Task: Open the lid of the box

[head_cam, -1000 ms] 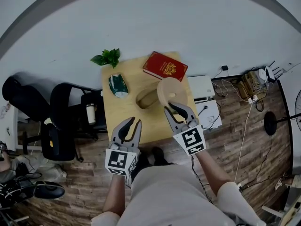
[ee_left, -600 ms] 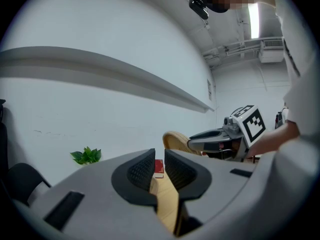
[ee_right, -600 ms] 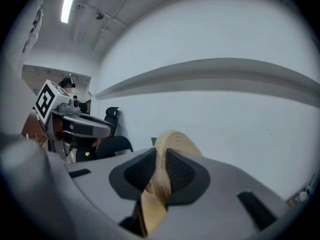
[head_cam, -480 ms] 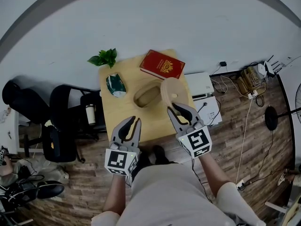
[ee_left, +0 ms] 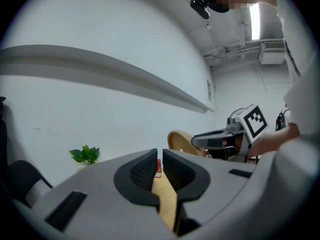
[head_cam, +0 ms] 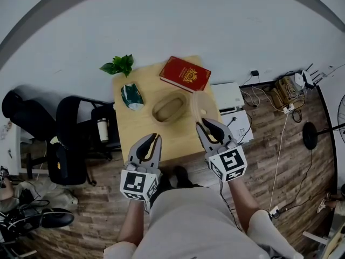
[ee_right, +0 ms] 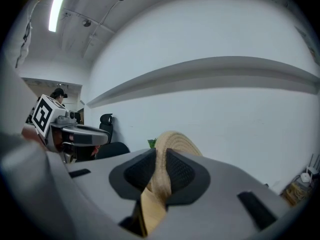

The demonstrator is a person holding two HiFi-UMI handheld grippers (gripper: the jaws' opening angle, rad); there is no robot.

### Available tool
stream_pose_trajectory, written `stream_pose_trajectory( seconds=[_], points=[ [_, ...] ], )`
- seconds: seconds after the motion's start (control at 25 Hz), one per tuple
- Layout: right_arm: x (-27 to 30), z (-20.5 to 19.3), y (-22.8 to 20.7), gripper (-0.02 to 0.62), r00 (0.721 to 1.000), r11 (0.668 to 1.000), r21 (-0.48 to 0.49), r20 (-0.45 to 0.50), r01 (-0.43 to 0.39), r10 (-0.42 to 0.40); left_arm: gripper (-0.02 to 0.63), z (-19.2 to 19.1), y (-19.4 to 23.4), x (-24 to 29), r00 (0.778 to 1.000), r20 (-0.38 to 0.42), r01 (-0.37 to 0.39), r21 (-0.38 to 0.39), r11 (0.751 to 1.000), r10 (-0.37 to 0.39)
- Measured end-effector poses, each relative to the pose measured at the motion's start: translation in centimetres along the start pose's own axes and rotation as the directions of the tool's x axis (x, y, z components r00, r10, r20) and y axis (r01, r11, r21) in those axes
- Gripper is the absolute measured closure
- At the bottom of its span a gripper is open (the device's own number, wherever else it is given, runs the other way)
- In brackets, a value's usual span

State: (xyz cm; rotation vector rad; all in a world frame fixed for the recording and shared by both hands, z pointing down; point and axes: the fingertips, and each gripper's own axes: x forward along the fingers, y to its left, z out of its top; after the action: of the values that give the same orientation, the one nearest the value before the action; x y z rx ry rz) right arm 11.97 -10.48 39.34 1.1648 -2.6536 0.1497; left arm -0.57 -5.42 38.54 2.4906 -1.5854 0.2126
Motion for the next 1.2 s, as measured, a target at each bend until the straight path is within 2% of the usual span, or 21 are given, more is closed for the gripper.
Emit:
stream_pose_trajectory(
  seconds=[0.64, 1.2],
  points=[
    [0.2, -0.1, 1.2, 0.529, 0.999, 0.999, 0.036, 0.011, -0.033, 0.033, 0.594, -0.2, -0.1, 0.5, 1.000, -0.007, 0.002, -0.023, 1.000, -0.002],
    [0.1, -0.3, 1.5, 0.526, 0.999, 0.992, 0.119, 0.023, -0.047, 0.044, 0.598, -0.6, 0.7, 0.1, 1.000, -0.002, -0.009, -0.066, 0.998, 0.009]
  ],
)
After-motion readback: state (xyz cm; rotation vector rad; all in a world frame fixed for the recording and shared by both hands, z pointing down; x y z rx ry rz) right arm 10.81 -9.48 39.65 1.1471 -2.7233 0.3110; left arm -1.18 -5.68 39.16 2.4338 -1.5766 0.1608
